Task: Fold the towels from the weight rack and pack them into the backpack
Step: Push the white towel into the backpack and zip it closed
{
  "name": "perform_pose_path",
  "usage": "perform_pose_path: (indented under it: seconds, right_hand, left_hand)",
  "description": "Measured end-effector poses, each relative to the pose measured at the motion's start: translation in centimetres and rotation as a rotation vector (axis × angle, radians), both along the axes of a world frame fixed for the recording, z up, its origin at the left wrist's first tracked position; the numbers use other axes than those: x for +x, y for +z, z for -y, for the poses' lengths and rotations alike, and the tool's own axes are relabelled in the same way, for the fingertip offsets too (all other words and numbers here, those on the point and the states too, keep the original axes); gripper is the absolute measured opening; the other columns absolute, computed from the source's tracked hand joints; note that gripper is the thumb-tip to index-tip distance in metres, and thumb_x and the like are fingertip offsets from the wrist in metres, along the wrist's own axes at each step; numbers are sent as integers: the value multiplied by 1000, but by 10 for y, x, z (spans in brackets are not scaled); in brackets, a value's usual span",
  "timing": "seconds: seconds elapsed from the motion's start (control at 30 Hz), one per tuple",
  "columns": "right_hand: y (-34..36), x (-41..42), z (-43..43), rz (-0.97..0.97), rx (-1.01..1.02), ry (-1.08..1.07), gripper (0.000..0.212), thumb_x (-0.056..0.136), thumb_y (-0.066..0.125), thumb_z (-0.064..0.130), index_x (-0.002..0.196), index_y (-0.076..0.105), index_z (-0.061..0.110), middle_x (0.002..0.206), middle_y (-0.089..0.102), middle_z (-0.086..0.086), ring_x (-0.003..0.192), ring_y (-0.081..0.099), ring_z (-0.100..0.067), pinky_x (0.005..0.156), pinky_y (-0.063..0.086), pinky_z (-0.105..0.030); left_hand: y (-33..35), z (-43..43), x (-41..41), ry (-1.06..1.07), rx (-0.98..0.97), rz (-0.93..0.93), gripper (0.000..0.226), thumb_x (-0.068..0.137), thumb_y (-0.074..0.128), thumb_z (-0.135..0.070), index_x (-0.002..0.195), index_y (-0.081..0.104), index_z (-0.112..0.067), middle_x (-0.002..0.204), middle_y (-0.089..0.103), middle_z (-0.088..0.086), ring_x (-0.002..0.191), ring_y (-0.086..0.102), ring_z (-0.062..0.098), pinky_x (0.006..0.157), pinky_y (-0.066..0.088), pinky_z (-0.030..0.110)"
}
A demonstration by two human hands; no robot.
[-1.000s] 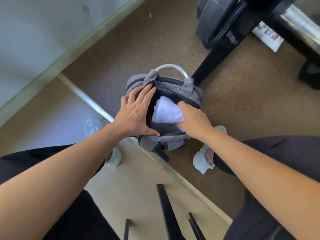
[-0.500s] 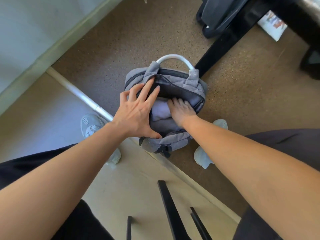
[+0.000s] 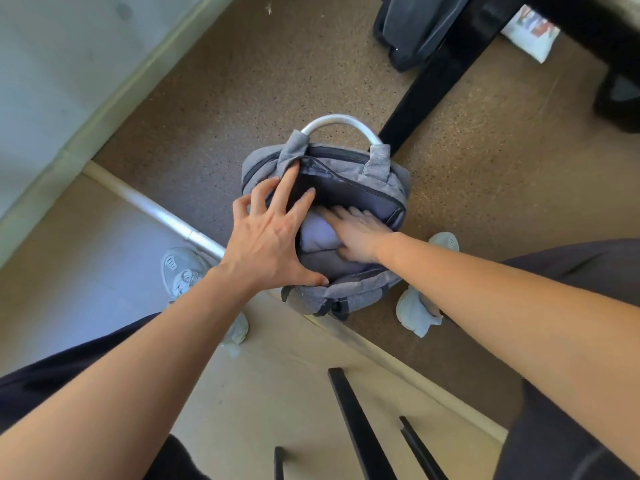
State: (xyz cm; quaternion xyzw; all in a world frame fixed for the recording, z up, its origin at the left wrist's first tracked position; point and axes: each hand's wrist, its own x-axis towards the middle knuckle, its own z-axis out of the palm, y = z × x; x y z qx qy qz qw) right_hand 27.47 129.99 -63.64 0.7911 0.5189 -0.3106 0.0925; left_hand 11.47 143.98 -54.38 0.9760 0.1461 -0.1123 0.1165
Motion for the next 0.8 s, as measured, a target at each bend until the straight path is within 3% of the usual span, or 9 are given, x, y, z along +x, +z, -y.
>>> perform_pose_path:
  seconds: [0.03,0.1,0.17,0.2,0.37,0.53,0.63,0.7,0.8]
  right_hand:
    - [3,-4,2,-5,42,81,93,84,67,27,156,9,38,159,23,-8,135,35,-38,107,39,-53]
    - [4,-9,2,-34,46,221,81,84,67,24,149,24,50,164,8,-6,140,26,-40,111,34,-57]
    - [3,-8,1,-45,-15,241,67,87,63,24,142,40,53,166,0,-6,143,20,-44,112,31,-59]
    - [2,-7,0,-40,-55,197,65,89,59,24,143,39,54,166,-1,-7,142,20,-45,111,31,-59]
    - [-8,-6,-10,86,-138,-14,67,96,51,31,149,19,56,151,20,-10,132,29,-43,102,34,-57]
    - [-26,-13,-18,-38,-308,-84,74,92,57,28,150,18,52,156,9,-3,141,17,-41,104,33,-66]
    - [-23,-5,-19,-91,-324,-29,79,91,60,45,152,10,54,161,2,-3,144,13,-44,109,30,-67]
    - [-15,-1,-12,-100,-312,50,97,85,68,53,150,-3,59,164,-10,-2,144,12,-48,111,29,-66]
    - [-12,0,4,-3,-349,87,123,84,76,31,145,-28,59,164,-29,-3,141,24,-53,106,39,-62]
  left_hand:
    - [1,0,0,-1,-5,1,139,39,63,-92,158,29,-29,172,4,7,148,21,37,107,33,54]
    - [3,1,1,6,-9,-6,137,40,64,-91,157,30,-30,172,2,7,148,20,37,107,32,53]
    - [5,2,1,7,-9,-13,136,40,66,-90,157,31,-31,172,1,7,149,18,36,108,31,53]
    - [5,2,1,7,-7,-14,135,41,66,-90,157,31,-31,172,1,6,149,18,36,108,31,53]
    - [5,1,3,22,7,-18,135,39,68,-88,157,33,-32,172,3,5,148,21,36,107,33,53]
    - [4,2,4,29,4,-31,137,34,69,-88,155,34,-33,172,5,7,148,22,35,105,33,53]
    - [4,0,5,30,-2,-31,137,35,68,-88,155,33,-34,172,4,6,149,21,35,106,32,53]
    - [4,-1,5,35,-9,-25,136,35,69,-88,155,33,-34,172,4,6,148,21,35,106,33,53]
    - [4,0,4,32,-5,-13,133,38,68,-88,154,34,-33,172,5,6,148,21,35,105,34,54]
